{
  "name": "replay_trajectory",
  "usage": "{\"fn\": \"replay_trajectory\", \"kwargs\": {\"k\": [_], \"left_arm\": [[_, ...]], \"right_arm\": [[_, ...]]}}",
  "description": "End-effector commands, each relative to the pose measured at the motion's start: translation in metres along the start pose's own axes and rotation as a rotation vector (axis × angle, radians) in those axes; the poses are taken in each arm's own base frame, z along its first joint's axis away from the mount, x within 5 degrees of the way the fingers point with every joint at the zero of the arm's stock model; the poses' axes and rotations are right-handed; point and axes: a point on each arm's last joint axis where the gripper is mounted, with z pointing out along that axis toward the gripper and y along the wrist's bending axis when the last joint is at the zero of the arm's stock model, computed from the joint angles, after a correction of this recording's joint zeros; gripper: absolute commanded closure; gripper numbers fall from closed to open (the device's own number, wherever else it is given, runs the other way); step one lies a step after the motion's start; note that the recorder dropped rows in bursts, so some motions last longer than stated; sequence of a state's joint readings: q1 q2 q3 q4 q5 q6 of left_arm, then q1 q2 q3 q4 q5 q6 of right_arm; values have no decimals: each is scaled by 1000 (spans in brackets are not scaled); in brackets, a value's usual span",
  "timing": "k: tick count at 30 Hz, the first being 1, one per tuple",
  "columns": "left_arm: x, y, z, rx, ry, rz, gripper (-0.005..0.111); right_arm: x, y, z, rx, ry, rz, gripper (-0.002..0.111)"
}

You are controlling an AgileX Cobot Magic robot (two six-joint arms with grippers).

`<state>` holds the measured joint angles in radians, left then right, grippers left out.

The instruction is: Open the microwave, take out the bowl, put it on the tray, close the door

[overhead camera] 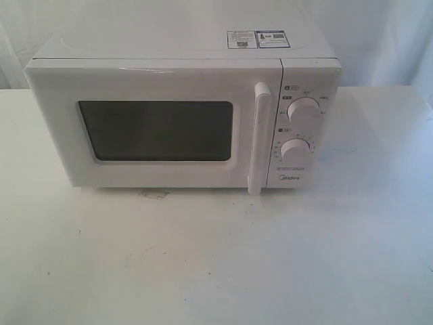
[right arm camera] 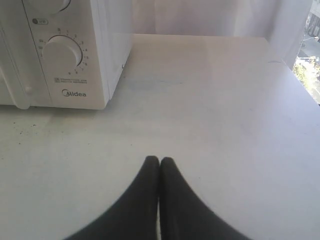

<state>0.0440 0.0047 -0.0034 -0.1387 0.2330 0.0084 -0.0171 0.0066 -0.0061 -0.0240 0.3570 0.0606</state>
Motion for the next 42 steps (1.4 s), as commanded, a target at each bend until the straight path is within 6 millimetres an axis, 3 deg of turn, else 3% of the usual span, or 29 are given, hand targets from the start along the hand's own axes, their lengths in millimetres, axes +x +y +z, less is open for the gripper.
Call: {"fn": "replay_trajectory", "kwargs": {"k": [1,9,17,27,31,35,39,42], "left_arm": [[1,-1,0,9,-3,-11,107],[1,-1,0,9,-3,-11,107],[1,-1,0,9,-3,-11,107],[1,-1,0,9,-3,-11,107],[1,-1,0,9,-3,-11,107],[1,-1,0,9,-3,-11,107],[1,-1,0,9,-3,-11,107],[1,-1,0,9,-3,-11,107]], "right_arm": [[1,0,0,2,-8,0,108],[-8,0,0,6,-106,-47,108],[-47,3,-14,-28,-572,-42,108],[-78,6,-47,-52,-1073,-51,108],[-100,6,-57,-22,-1038,-92,108],[-132,7,-46,-15,-856,-102,108],[-145,7,-6,-16,-519,-75,108],[-135,7,29,-19,-314,-40,108]]}}
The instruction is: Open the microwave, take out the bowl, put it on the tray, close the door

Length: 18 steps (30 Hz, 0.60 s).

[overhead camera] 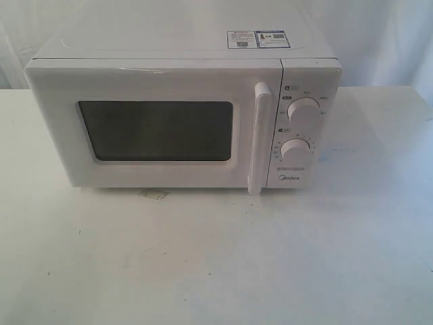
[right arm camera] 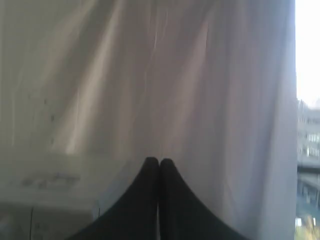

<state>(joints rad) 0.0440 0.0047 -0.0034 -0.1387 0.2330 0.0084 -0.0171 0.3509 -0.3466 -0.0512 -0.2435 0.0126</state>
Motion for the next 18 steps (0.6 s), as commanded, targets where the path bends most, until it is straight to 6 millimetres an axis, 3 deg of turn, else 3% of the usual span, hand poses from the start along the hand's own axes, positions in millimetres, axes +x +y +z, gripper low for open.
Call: {"fn": "replay_trajectory", "kwargs": {"k": [1,6,9,14,17,18], "left_arm": [[1,-1,0,9,-3,-11,107],[1,-1,0,9,-3,-11,107],[1,-1,0,9,-3,-11,107],[1,-1,0,9,-3,-11,107],[1,-1,0,9,-3,-11,107],[1,-1,0,9,-3,-11,107]], "right_arm": [[41,0,32,1,329,41,108],[67,1,50,-2,454,43,108],[85,1,62,26,517,139,108],[133,8,85,-5,653,182,108],[145,49,88,-452,626,169,108],[134,79,82,-889,522,191,108]]}}
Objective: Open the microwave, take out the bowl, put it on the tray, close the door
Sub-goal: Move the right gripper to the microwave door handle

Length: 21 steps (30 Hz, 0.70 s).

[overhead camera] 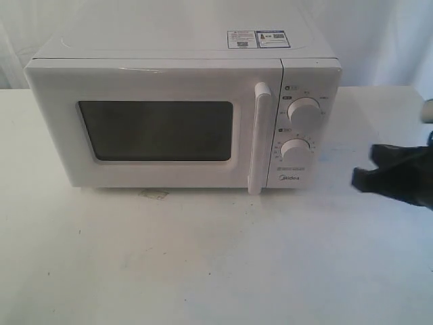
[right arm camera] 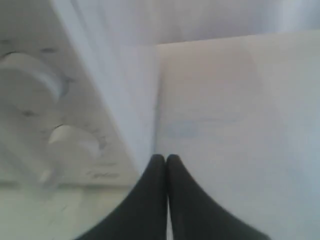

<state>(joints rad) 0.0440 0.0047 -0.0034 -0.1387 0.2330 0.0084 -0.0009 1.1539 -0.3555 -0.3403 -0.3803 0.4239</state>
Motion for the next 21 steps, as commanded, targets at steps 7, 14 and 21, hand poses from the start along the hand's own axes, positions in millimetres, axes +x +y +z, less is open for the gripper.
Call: {"fn": "replay_trajectory", "kwargs": {"k": [7,14,21], "left_arm": [[1,-1,0,9,-3,-11,107],[1,-1,0,9,-3,-11,107],[1,-1,0,9,-3,-11,107]], "right_arm": [[-28,58,29,-709,70,-362,108],[-43,54,46,-662,49,-554,108],[-39,50,71,-846,72,-527,108]]}}
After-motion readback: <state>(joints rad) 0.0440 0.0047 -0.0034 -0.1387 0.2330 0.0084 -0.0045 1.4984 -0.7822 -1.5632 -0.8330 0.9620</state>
